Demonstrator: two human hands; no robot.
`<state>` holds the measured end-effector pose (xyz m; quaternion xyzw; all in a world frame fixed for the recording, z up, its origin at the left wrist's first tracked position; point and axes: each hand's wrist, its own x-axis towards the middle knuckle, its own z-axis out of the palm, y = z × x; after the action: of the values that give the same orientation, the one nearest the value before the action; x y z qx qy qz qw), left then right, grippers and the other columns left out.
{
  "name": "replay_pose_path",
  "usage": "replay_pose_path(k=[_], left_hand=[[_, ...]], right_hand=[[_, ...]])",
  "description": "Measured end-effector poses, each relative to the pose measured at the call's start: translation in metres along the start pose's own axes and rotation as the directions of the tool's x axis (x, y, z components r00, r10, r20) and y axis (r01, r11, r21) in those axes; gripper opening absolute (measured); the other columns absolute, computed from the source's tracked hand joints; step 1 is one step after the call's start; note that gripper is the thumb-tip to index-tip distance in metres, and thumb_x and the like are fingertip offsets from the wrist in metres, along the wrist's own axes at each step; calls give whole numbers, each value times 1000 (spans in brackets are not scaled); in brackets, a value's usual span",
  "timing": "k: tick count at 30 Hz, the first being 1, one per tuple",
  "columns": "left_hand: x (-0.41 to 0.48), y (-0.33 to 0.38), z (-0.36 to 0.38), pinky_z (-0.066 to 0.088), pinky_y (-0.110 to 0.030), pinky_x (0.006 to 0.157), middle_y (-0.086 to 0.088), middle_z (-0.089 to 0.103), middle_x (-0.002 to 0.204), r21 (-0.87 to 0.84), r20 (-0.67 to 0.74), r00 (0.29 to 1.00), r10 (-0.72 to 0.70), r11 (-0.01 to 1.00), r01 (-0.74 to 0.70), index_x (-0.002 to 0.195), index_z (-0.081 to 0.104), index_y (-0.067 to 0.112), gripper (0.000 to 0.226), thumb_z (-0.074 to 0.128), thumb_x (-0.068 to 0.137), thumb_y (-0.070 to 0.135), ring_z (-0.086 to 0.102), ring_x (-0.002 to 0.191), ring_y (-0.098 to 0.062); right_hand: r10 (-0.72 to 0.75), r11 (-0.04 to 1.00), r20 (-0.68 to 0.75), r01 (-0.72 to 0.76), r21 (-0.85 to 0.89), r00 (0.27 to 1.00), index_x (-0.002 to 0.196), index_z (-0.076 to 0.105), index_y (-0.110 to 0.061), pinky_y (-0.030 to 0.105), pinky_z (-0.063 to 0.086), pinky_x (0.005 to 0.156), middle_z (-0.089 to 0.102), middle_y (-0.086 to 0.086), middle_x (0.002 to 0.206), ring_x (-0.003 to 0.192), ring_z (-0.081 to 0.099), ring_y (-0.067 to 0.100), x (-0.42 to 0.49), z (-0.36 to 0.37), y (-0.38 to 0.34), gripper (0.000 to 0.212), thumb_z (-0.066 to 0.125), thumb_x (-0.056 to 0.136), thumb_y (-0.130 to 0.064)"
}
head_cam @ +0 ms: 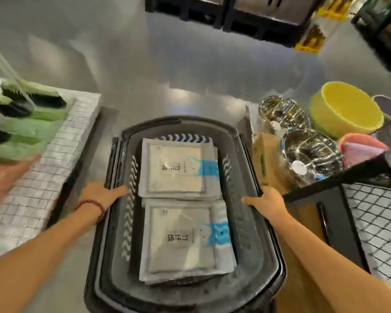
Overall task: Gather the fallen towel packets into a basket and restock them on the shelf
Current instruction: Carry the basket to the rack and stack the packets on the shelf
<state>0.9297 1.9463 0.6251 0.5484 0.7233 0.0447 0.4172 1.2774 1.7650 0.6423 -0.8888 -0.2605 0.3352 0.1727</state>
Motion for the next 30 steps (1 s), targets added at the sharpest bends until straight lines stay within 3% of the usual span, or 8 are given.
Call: replay_pose_path(k=[3,6,10,12,16,22,26,30], left_hand=[[51,6,29,41,-43,92,-28,51,128,-32,8,996,-85,996,86,119,56,-4,73,78,70,45,52,111,-38],[95,7,68,37,-42,100,-21,46,139,-101,-1,988,-152,983,151,137,43,1,80,77,74,37,45,124,-38],[149,2,129,43,-43,92,-24,54,128,-168,-70,970,-232,962,218,130,51,-1,73,79,72,33,52,115,-41],[173,-6,159,45,-43,87,-23,59,121,-226,-77,942,-327,926,303,125,54,-2,71,80,70,35,57,104,-40],[210,-22,217,47,-36,66,-4,60,71,-400,-68,847,-527,792,461,116,59,0,69,84,63,37,54,61,-22],[213,-42,302,46,-45,87,-22,57,123,-472,8,667,-745,586,659,126,50,-4,77,82,68,36,56,102,-38],[204,-42,346,45,-49,92,-24,57,122,-477,36,551,-834,470,743,122,51,-7,73,82,68,32,54,108,-41],[205,-49,369,45,-49,93,-24,55,125,-494,44,490,-871,407,768,124,50,-7,81,83,65,38,53,110,-41]], right_hand=[[30,995,35,-27,-92,999,127,49,3,33,47,83,58,16,122,117,53,30,67,20,-14,70,74,78,-39],[78,992,66,-71,-100,995,141,38,-1,35,41,95,45,15,141,128,44,31,130,38,-24,79,74,80,-35],[22,981,67,-9,-192,998,122,55,-1,32,43,77,60,17,122,109,56,33,229,64,-36,55,76,79,-26],[-21,968,88,43,-249,996,119,58,-1,34,46,80,63,18,117,106,58,34,278,82,-41,51,76,78,-26],[-66,949,158,111,-296,985,126,53,-1,41,48,93,61,17,118,112,56,35,369,120,-50,59,76,79,-28],[-131,837,284,259,-483,950,138,41,-5,38,43,94,51,17,134,121,49,34,450,166,-57,61,67,87,-29],[-134,832,290,266,-486,948,141,38,-7,38,43,96,49,16,137,122,48,35,485,196,-61,62,66,88,-22],[-288,765,269,390,-513,919,128,50,-7,42,48,87,58,19,121,109,55,37,499,212,-74,46,66,87,-21]])
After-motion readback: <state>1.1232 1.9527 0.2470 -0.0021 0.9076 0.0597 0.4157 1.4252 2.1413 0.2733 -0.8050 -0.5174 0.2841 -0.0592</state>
